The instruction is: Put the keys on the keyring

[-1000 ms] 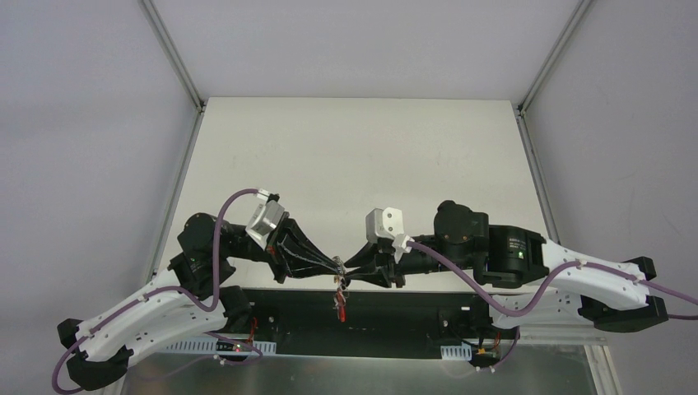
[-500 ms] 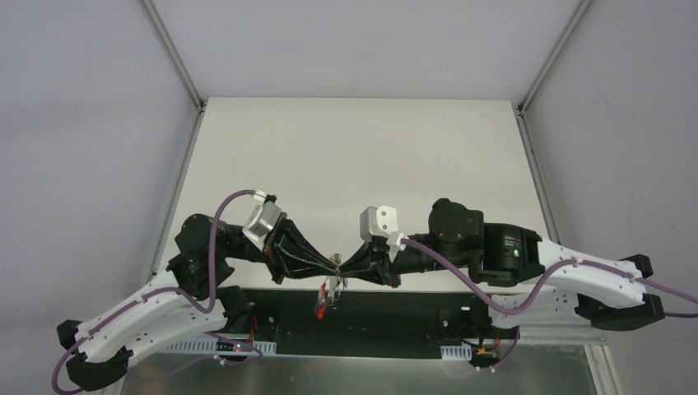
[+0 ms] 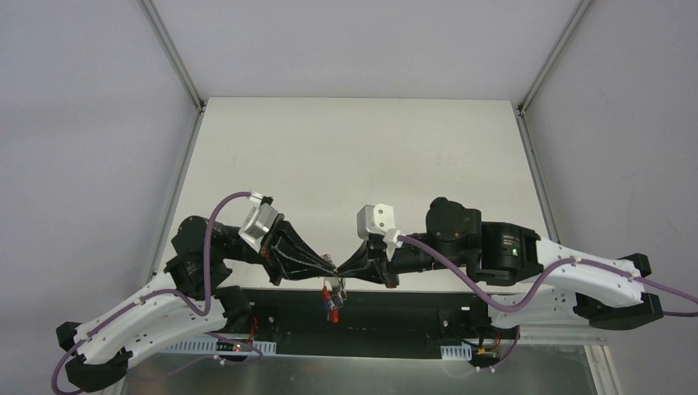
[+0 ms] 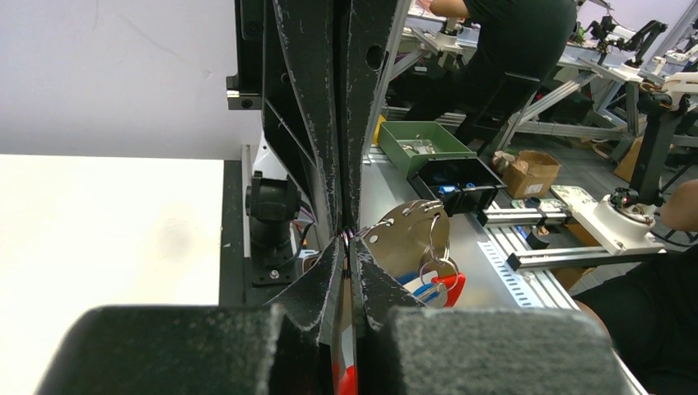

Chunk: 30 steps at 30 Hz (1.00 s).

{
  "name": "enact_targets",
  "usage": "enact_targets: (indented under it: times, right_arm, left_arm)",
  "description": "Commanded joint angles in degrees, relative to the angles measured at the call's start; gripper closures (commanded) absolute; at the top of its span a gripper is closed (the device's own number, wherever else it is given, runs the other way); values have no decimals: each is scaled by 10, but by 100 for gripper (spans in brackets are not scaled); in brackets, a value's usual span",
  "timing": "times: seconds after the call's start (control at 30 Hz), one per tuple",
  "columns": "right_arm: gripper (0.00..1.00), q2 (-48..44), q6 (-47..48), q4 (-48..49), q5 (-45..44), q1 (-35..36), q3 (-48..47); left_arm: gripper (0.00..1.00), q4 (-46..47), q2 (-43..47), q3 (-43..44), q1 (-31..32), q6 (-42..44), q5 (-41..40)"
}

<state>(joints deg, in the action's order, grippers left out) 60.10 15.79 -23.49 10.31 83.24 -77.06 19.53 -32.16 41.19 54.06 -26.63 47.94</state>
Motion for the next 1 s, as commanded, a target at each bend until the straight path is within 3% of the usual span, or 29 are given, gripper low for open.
enact_targets:
  times: [0.0, 0.17, 0.3, 0.97]
  right_arm:
    - [100, 5, -10, -23, -9, 1, -21]
    - [100, 22, -25, -53, -15, -1, -48]
    - [100, 43, -49, -92, -26, -6, -82]
    - [100, 139, -156, -232, -50, -41, -205]
  left_arm:
    - [92, 16, -12, 22, 5, -15, 11]
    - [81, -12, -34, 35, 5, -15, 7]
    - [78, -41, -48, 49, 5, -12, 9]
    - [87, -218, -86, 124, 5, 26, -2]
